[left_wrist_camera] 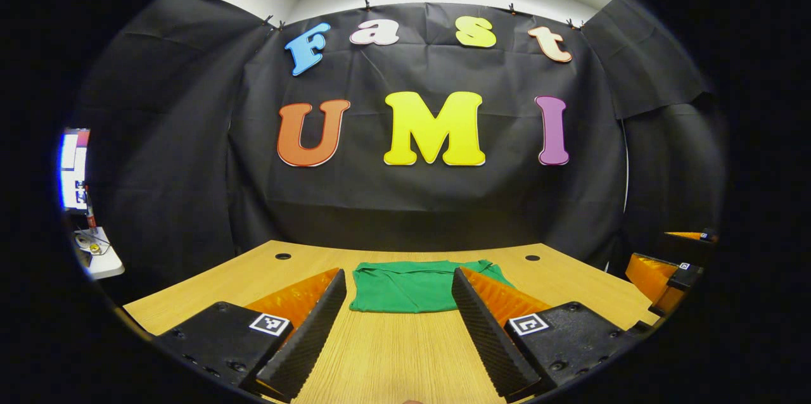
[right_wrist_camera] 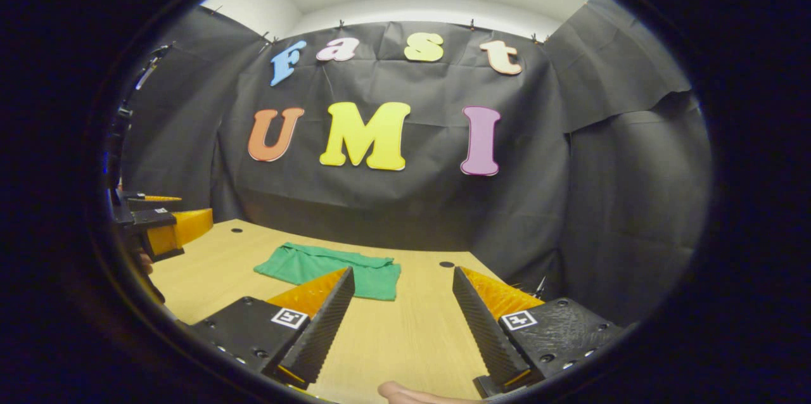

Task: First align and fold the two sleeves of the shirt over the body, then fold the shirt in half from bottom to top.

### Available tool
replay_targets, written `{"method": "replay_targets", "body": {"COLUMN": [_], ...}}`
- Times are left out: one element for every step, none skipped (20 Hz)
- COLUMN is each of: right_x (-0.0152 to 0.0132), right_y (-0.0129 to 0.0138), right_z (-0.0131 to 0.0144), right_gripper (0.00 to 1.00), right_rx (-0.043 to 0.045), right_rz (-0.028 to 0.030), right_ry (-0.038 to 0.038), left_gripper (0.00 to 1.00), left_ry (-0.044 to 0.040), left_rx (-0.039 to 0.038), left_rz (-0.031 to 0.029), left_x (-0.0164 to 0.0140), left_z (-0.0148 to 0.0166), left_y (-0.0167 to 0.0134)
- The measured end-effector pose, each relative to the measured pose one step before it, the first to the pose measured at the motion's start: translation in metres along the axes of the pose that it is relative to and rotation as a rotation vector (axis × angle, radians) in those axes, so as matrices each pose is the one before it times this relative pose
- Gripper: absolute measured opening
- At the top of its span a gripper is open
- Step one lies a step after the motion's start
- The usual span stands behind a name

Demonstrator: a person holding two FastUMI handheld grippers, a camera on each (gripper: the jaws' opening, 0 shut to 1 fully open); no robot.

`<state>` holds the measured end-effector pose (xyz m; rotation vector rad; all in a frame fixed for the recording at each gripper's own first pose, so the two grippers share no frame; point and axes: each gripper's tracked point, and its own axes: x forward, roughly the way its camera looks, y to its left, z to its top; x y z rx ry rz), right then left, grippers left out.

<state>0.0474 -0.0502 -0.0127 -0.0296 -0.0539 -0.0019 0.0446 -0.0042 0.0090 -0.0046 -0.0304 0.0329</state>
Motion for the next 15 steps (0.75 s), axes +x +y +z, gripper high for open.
{"method": "replay_targets", "body": {"right_x": [-0.00044,-0.00127,-0.00030,0.00037,0.00080,-0.00002,0.00005,0.00025,0.00119,0.00025,-0.00072,0.00015,-0.00052,-0.00059,0.00025], "right_y": [0.00092,0.00019,-0.00030,0.00008,0.00072,0.00127,0.00079,0.00032,0.00075,-0.00007,-0.00122,0.00024,0.00061,0.00253,0.00216], "right_z": [0.00107,0.00132,0.00013,0.00075,-0.00042,-0.00083,-0.00251,-0.00118,-0.00032,0.00004,-0.00010,0.00018,-0.00124,0.00040,0.00011], "right_gripper": [0.95,0.95,0.95,0.95,0.95,0.95,0.94,0.95,0.95,0.95,0.95,0.95,0.95,0.96,0.95], "right_rx": [-0.00302,-0.00114,-0.00035,0.00156,0.00283,0.00312,0.00409,0.00651,0.00598,0.00349,-0.00086,-0.00229,0.00030,0.00183,-0.00060], "right_rz": [-0.00056,-0.00024,-0.00020,-0.00159,-0.00014,0.00311,0.00435,0.00320,0.00137,0.00029,-0.00029,-0.00071,0.00392,0.00732,0.00735], "right_ry": [-0.00424,-0.00255,-0.00427,-0.00325,-0.00075,0.00270,0.00612,0.00468,0.00405,0.00255,0.00038,0.00153,0.00075,-0.00060,-0.00058], "left_gripper": [1.00,1.00,1.00,1.00,1.00,1.00,1.00,1.00,1.00,1.00,1.00,1.00,1.00,1.00,1.00], "left_ry": [-0.00627,-0.00374,-0.00253,0.00142,0.00289,-0.00140,-0.00686,-0.00824,-0.00622,-0.00375,-0.00189,0.00080,0.00332,0.00871,0.01195], "left_rx": [0.00343,0.00051,-0.00010,0.00098,0.00170,0.00225,0.00091,-0.00163,-0.00175,0.00154,0.00240,-0.00214,-0.00844,-0.00888,-0.00666], "left_rz": [0.00344,0.00451,-0.00291,-0.00266,0.00165,0.00290,0.00439,0.00498,0.00041,-0.00562,0.00196,0.00931,0.00724,-0.00037,0.00072], "left_x": [-0.00045,-0.00056,-0.00030,0.00101,0.00093,-0.00112,-0.00195,-0.00001,0.00010,0.00003,0.00067,0.00203,0.00239,0.00077,-0.00014], "left_z": [0.00076,0.00000,0.00039,0.00006,-0.00062,0.00001,0.00224,0.00244,0.00180,0.00032,-0.00039,-0.00062,-0.00196,-0.00363,-0.00273], "left_y": [-0.00066,0.00188,-0.00072,-0.00097,0.00112,0.00181,0.00222,0.00240,0.00098,-0.00088,0.00098,0.00394,0.00314,0.00046,-0.00086]}}
